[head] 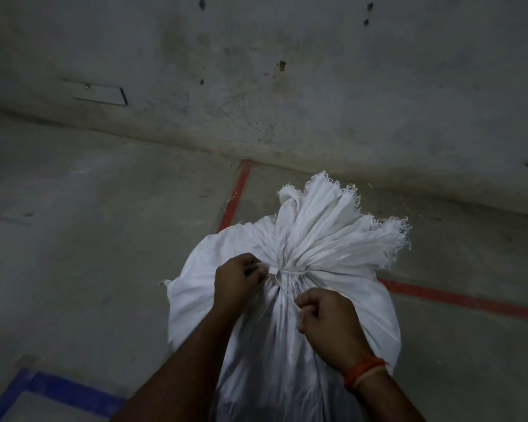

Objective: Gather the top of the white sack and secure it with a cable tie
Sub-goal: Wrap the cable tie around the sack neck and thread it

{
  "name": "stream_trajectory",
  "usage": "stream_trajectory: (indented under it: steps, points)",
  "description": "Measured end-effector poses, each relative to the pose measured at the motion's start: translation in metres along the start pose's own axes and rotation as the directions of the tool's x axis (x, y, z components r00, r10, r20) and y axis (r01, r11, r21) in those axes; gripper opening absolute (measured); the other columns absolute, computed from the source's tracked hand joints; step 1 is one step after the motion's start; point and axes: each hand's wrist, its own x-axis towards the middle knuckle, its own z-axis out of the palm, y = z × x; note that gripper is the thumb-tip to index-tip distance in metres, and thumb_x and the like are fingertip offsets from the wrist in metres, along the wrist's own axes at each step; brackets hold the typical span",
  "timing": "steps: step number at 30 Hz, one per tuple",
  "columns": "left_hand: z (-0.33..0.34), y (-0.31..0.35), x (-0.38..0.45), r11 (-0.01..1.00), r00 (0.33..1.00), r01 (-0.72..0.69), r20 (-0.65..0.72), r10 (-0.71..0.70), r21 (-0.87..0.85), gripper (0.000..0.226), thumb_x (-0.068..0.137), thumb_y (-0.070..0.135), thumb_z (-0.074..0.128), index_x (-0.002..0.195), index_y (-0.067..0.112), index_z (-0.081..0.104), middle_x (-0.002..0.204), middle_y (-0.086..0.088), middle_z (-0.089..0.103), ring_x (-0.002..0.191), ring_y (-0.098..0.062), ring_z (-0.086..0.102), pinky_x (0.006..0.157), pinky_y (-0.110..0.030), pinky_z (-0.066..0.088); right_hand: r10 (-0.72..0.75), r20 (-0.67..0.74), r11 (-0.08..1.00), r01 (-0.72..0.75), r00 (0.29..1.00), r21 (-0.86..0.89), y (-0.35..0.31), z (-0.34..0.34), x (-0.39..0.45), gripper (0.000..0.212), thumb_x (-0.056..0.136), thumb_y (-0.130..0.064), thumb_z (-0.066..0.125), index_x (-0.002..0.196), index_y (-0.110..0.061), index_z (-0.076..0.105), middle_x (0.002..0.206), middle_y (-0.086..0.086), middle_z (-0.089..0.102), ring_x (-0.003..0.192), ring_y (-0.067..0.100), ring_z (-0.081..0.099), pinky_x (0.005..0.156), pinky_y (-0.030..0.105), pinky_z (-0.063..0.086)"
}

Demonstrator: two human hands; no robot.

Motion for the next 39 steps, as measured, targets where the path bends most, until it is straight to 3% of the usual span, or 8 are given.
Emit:
stream_trajectory:
  steps: [7,12,15,18,23,28,32,39]
  points:
    - [-0.003,0.003,-0.002,0.976,0.994,0.076,0.093,-0.058,-0.204,0.008,0.086,0.019,0.074,0.078,0.018,0.073,0.074,-0.001,0.075,0.069,-0.019,0.072,0.068,-0.038,0.059,-0.296,0.320,0.950,0.242,0.900,0.198,-0.002,-0.017,0.004,0.067,0.076,-0.005,0.045,0.134,-0.038,0.054,0.102,-0.001,0.064,0.091,0.012,0.063,0.081,0.019,0.051]
    - [-0.002,0.007,-0.002,0.979,0.996,0.044,0.085,-0.027,-0.201,0.008,0.086,0.020,0.075,0.078,0.017,0.073,0.075,0.000,0.075,0.073,-0.019,0.073,0.074,-0.040,0.061,-0.425,0.271,0.898,0.440,0.864,0.005,-0.003,-0.007,0.014,0.039,0.088,-0.017,0.064,0.126,-0.024,0.066,0.111,-0.006,0.065,0.093,0.002,0.060,0.081,0.004,0.042]
    - [-0.002,0.007,-0.002,0.977,0.996,0.035,0.092,-0.016,-0.208,0.007,0.085,0.020,0.076,0.079,0.018,0.073,0.076,0.002,0.076,0.075,-0.017,0.073,0.075,-0.040,0.060,-0.451,0.205,0.880,0.471,0.869,-0.064,-0.005,0.000,0.020,0.020,0.087,-0.028,0.067,0.105,-0.024,0.075,0.098,-0.003,0.066,0.086,0.007,0.061,0.079,0.016,0.046]
    - [-0.001,0.006,-0.002,0.977,0.997,0.032,0.082,-0.015,-0.210,0.007,0.083,0.020,0.077,0.077,0.019,0.073,0.073,0.003,0.075,0.072,-0.015,0.072,0.070,-0.040,0.059,-0.412,0.016,0.905,0.411,0.911,-0.113,-0.001,0.005,0.023,0.007,0.085,-0.027,0.071,0.083,-0.020,0.073,0.089,-0.005,0.054,0.077,0.007,0.055,0.071,0.017,0.043]
    - [0.003,0.009,-0.003,0.983,0.997,0.030,0.073,-0.017,-0.182,0.010,0.083,0.024,0.077,0.077,0.020,0.072,0.068,0.007,0.072,0.061,-0.007,0.064,0.062,-0.035,0.056,-0.298,-0.181,0.949,0.270,0.937,-0.163,0.000,0.012,0.023,0.019,0.081,-0.016,0.067,0.068,-0.021,0.053,0.093,-0.004,0.046,0.067,-0.002,0.049,0.064,0.007,0.038]
    - [0.004,0.008,-0.002,0.983,0.997,0.022,0.076,-0.008,-0.181,0.012,0.082,0.026,0.078,0.075,0.020,0.070,0.068,0.004,0.072,0.063,-0.012,0.066,0.068,-0.046,0.059,-0.229,-0.211,0.968,0.201,0.950,-0.148,-0.001,0.018,0.026,0.015,0.078,-0.013,0.065,0.065,-0.013,0.057,0.090,-0.001,0.047,0.063,0.006,0.051,0.060,0.020,0.047]
    - [0.004,0.009,-0.003,0.985,0.997,0.006,0.070,0.006,-0.173,0.012,0.082,0.023,0.078,0.074,0.019,0.069,0.068,0.003,0.073,0.062,-0.011,0.066,0.068,-0.046,0.059,-0.213,-0.206,0.971,0.184,0.955,-0.151,-0.002,0.020,0.028,0.020,0.079,-0.013,0.066,0.063,-0.018,0.056,0.088,-0.002,0.047,0.063,0.002,0.048,0.059,0.005,0.037]
    - [0.002,0.013,-0.004,0.982,0.994,0.002,0.105,0.018,-0.187,0.011,0.083,0.021,0.076,0.075,0.019,0.068,0.070,0.002,0.074,0.061,-0.010,0.064,0.063,-0.037,0.056,-0.177,-0.238,0.980,0.149,0.955,-0.128,-0.007,0.023,0.033,0.029,0.083,-0.027,0.074,0.061,-0.023,0.055,0.089,0.001,0.051,0.064,0.000,0.044,0.060,0.002,0.033]
